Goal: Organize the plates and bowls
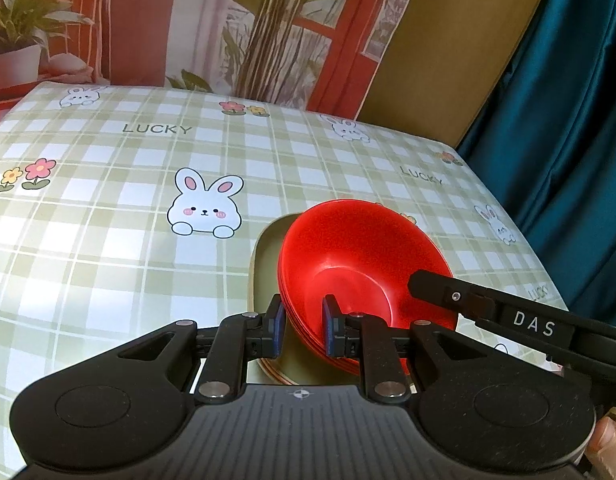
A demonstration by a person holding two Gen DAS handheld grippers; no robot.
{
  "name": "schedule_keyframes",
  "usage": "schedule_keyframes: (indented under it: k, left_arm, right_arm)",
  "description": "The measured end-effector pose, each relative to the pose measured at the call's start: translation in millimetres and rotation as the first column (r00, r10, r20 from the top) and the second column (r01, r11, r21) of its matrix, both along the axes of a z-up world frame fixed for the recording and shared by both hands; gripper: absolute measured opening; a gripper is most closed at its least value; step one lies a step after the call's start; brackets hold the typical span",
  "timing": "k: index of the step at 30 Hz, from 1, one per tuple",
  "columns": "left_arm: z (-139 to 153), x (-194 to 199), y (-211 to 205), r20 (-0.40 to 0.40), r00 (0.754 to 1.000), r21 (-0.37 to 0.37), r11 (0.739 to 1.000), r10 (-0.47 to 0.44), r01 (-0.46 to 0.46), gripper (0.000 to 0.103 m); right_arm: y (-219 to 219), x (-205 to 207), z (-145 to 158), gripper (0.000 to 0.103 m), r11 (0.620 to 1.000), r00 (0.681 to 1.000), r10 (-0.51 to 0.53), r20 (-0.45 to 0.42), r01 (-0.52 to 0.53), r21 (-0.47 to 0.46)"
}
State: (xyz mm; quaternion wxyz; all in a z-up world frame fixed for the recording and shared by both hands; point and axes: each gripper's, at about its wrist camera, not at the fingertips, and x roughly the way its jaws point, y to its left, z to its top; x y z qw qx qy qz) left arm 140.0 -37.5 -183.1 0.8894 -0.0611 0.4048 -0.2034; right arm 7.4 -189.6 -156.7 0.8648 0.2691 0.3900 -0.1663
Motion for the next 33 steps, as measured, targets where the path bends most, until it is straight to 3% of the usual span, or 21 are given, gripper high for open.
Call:
schedule_keyframes:
  k: [30, 33]
  left_arm:
    - [-12.6, 3.6, -3.8, -0.026, 1.0, 0.025, 1.0, 0.004, -0.003, 0.021]
    - [-12.3, 3.9, -3.3, -0.03, 1.0, 0.031, 1.0, 0.005, -0.004, 0.025]
  right_arm:
    - [0.2, -0.4, -12.2, 0.014, 1.0, 0.999, 0.008, -0.035, -0.008, 0.002]
    - [0.5, -0.2, -12.2, 0.016, 1.0, 0.999, 0.005, -0.038, -0.005, -0.002]
